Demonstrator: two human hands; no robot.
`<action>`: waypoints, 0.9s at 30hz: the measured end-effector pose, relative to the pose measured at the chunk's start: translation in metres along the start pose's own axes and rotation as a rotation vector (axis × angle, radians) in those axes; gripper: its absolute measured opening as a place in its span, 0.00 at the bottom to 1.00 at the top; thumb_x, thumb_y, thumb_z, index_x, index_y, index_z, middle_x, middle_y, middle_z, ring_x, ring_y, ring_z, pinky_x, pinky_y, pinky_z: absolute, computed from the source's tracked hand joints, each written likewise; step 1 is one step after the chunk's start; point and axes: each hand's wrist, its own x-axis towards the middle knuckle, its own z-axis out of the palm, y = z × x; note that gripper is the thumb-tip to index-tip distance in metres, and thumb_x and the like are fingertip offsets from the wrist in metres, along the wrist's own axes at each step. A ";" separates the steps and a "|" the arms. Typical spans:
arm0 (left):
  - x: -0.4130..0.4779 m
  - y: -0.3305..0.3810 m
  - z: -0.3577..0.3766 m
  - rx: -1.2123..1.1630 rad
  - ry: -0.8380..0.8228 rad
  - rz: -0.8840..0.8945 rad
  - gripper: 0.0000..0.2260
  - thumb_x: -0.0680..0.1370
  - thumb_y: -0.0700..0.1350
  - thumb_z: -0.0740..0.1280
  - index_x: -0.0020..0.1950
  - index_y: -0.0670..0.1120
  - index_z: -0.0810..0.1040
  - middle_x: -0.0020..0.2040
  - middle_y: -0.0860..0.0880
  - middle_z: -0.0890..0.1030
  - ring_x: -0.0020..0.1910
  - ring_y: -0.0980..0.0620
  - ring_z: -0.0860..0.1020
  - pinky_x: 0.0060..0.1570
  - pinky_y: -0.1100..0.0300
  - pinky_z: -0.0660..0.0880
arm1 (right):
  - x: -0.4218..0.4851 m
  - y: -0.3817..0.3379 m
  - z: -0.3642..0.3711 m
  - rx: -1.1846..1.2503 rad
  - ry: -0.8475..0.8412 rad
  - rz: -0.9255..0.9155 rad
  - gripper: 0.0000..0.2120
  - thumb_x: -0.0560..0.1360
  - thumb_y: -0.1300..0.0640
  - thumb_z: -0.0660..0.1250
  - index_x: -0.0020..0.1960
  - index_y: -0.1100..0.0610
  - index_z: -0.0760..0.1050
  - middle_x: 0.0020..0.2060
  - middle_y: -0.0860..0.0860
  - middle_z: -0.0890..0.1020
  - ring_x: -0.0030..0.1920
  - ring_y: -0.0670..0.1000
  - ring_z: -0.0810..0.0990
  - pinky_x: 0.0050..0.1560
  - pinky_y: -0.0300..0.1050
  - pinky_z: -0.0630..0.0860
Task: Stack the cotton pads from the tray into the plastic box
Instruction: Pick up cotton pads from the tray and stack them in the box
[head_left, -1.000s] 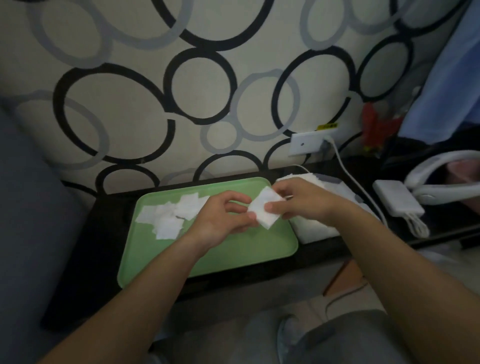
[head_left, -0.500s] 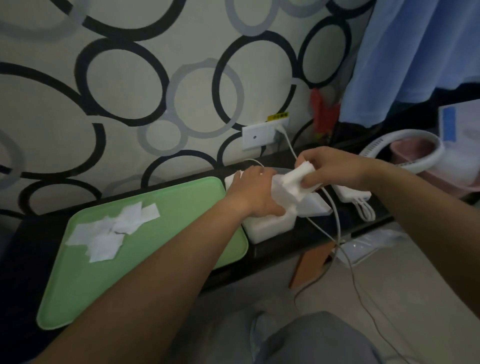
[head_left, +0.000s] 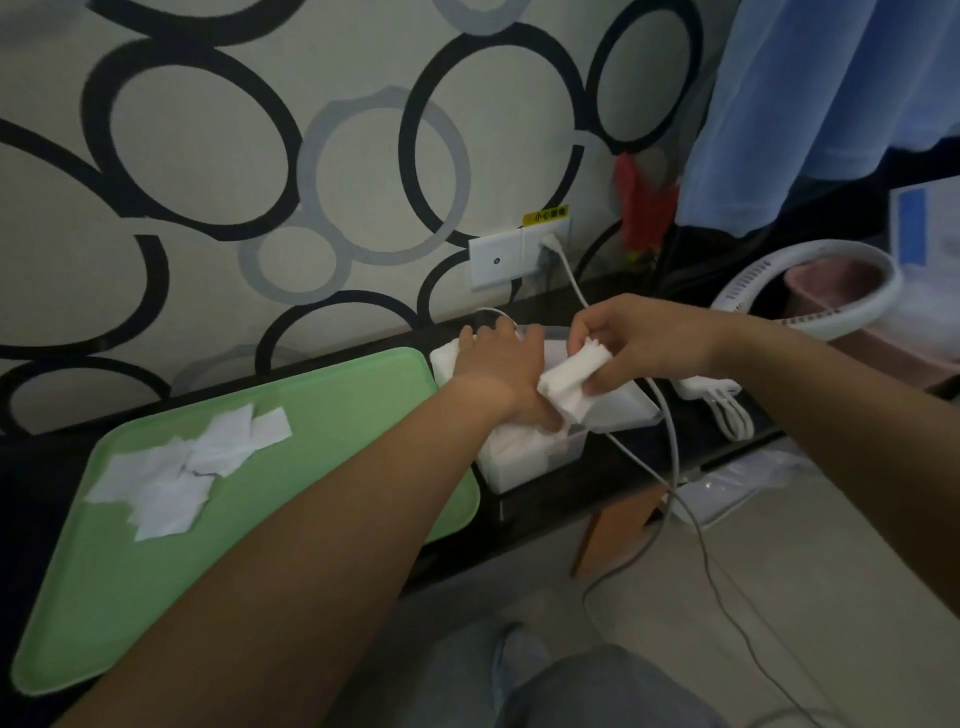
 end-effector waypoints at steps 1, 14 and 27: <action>0.000 -0.001 0.000 0.007 0.026 0.004 0.46 0.63 0.68 0.75 0.72 0.47 0.62 0.69 0.40 0.69 0.67 0.37 0.69 0.72 0.41 0.60 | 0.002 -0.001 0.002 -0.009 0.003 -0.005 0.12 0.69 0.68 0.75 0.49 0.57 0.78 0.42 0.53 0.84 0.43 0.47 0.81 0.45 0.38 0.75; 0.007 -0.014 0.011 -0.075 0.153 -0.005 0.32 0.72 0.59 0.71 0.72 0.51 0.67 0.67 0.43 0.72 0.64 0.40 0.73 0.63 0.48 0.68 | 0.004 -0.021 0.034 -0.710 0.067 -0.034 0.14 0.70 0.55 0.74 0.54 0.48 0.78 0.45 0.47 0.79 0.48 0.51 0.78 0.47 0.46 0.76; 0.008 -0.018 0.016 -0.108 0.180 -0.016 0.39 0.65 0.64 0.75 0.73 0.55 0.66 0.69 0.46 0.70 0.65 0.41 0.72 0.66 0.48 0.65 | 0.019 -0.036 0.035 -0.752 -0.394 0.117 0.16 0.79 0.61 0.62 0.65 0.54 0.77 0.57 0.52 0.81 0.56 0.52 0.78 0.61 0.50 0.73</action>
